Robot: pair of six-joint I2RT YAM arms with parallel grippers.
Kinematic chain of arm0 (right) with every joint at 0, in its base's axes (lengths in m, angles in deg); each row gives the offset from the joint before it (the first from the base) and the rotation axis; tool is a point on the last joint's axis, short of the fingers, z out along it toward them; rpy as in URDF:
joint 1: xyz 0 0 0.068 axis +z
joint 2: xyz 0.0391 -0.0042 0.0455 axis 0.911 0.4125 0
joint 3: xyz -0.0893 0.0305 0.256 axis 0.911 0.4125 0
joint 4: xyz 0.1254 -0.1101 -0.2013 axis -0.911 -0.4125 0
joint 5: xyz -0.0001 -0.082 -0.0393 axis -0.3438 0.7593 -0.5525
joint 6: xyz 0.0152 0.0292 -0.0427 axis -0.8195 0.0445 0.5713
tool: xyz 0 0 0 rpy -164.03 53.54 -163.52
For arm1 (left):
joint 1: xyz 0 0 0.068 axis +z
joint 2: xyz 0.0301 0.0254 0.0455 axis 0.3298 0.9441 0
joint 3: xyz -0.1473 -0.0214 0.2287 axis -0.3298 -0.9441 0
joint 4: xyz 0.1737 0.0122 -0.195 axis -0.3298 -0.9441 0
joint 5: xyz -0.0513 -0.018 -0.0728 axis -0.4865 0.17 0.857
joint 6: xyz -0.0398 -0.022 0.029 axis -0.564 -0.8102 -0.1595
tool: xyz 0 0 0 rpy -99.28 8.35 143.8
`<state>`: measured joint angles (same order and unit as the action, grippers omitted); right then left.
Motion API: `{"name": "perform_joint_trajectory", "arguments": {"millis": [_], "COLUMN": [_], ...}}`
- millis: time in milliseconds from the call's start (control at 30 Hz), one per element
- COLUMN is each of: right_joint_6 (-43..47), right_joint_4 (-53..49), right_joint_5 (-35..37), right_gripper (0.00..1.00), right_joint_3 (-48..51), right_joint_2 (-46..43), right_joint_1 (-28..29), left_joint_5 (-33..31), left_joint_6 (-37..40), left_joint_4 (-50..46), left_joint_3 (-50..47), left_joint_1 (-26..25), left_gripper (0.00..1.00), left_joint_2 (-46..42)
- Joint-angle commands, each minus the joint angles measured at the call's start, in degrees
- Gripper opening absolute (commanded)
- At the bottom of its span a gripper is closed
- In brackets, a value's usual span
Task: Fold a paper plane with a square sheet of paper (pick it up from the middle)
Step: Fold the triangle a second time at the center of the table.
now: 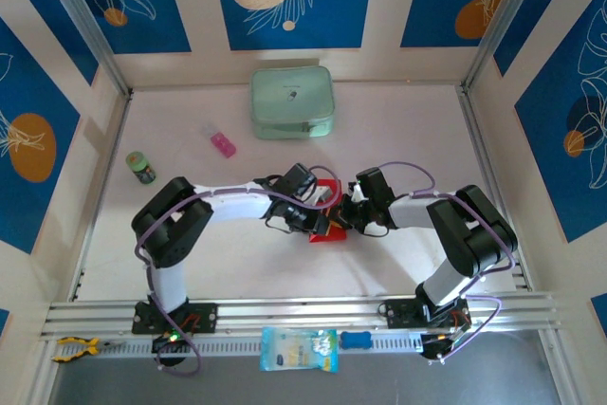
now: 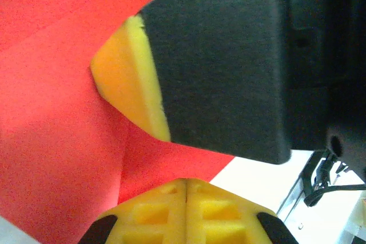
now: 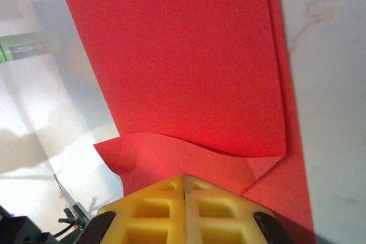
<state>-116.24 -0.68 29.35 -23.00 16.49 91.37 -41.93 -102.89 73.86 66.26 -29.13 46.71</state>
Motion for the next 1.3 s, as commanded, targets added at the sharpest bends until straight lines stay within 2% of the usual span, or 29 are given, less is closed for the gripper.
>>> {"name": "perform_joint_trajectory", "arguments": {"millis": [0, 433, 833, 1133, 1267], "right_joint_6": [0.6, 1.0, 1.2, 1.4, 1.5], "right_joint_4": [-6.3, -6.4, -7.1, -7.1, -7.4], "right_joint_5": [2.7, 2.5, 2.9, 2.7, 2.6], "right_gripper": [0.0, 0.0, 0.0, 0.0, 0.0], "right_joint_3": [1.4, 1.4, 1.6, 1.6, 1.5], "right_joint_2": [0.3, 0.5, 0.0, -0.1, -0.4], "right_joint_1": [-0.3, -0.4, -0.7, -0.8, -0.9], "left_joint_5": [0.7, -1.0, -1.0, 0.2, 0.7], "left_joint_6": [0.4, 1.6, -0.4, -3.2, -3.8], "left_joint_4": [-0.6, -0.7, 2.4, 3.9, 4.7], "left_joint_3": [0.8, -3.3, -9.7, -13.7, -11.1], "left_joint_1": [0.2, 0.3, 0.3, 0.2, 0.6], "left_gripper": [0.05, 0.05, 0.05, 0.06, 0.07], "left_joint_2": [1.6, 1.2, -1.5, -7.1, -11.5]}}
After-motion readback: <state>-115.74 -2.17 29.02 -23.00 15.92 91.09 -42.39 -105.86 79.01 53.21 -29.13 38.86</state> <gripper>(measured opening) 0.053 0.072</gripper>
